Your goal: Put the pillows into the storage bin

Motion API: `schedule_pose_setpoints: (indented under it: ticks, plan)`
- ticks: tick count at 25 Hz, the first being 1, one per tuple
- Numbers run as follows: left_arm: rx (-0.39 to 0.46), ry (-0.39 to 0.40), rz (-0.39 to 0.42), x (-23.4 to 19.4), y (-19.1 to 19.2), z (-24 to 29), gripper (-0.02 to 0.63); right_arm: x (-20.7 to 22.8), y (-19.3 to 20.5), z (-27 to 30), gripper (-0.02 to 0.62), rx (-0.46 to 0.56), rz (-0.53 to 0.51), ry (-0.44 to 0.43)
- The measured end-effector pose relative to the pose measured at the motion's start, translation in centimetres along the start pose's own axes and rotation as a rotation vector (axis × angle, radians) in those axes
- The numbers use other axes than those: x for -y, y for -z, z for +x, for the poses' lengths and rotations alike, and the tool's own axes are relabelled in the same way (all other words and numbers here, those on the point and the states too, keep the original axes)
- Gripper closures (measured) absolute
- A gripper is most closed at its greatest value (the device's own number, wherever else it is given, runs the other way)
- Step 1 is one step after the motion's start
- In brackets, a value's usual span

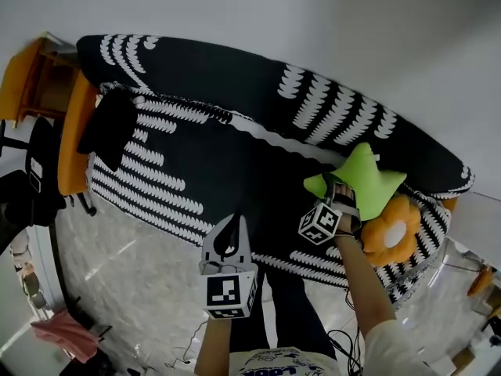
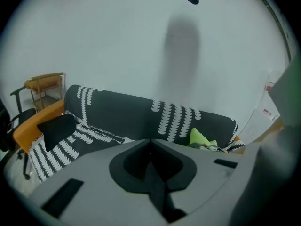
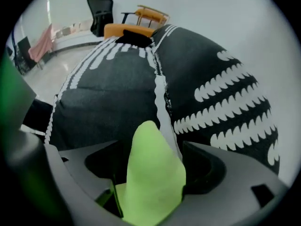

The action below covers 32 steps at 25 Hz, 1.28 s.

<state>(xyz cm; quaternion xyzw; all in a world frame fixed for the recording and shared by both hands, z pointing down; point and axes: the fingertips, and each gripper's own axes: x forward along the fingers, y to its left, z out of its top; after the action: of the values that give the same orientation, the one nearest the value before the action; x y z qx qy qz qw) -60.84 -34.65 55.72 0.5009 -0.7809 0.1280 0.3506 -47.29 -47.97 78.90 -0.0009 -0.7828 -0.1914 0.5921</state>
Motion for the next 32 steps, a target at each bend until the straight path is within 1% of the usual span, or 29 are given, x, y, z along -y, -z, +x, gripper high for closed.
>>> schedule_pose_setpoints:
  ticks: [2,3,4,5,9,13,16,22,27,29,32]
  plan:
    - [-0.007,-0.006,-0.008,-0.5,0.5,0.0,0.592,-0.5,0.9,1.0,0.204,-0.061,-0.071,0.007]
    - [-0.009,-0.008,-0.012,-0.8,0.7,0.1,0.592,-0.5,1.2,1.4,0.226,-0.078,-0.096,0.021]
    - [-0.011,-0.01,-0.014,-1.0,0.8,0.1,0.592,-0.4,1.4,1.6,0.264,-0.086,-0.112,0.036]
    - [-0.012,-0.012,-0.016,-1.2,0.9,0.1,0.592,-0.3,1.4,1.7,0.273,-0.09,-0.118,0.047]
    - [-0.008,-0.019,-0.023,-2.1,1.1,-0.3,0.592,0.0,1.4,1.2,0.342,-0.108,-0.079,0.064]
    - [0.002,-0.016,-0.027,-2.6,0.8,-1.0,0.592,0.1,1.2,-0.2,0.37,-0.097,-0.035,0.06]
    - [0.014,-0.007,-0.02,-2.9,0.3,-1.5,0.592,0.5,0.5,-2.0,0.382,-0.057,-0.005,0.094]
    - [0.045,0.005,-0.006,-3.5,-1.3,-3.3,0.592,2.5,-1.3,-7.6,0.394,0.045,0.137,0.172]
    - [0.083,0.038,0.024,-3.3,-3.2,-5.1,0.592,5.2,-4.4,-14.1,0.396,0.183,0.274,0.263]
    - [0.1,0.053,0.035,-3.2,-4.0,-6.1,0.592,6.4,-6.0,-17.1,0.397,0.249,0.364,0.302]
    - [0.132,0.082,0.054,-3.0,-5.4,-7.7,0.592,8.0,-7.9,-21.7,0.399,0.351,0.546,0.346]
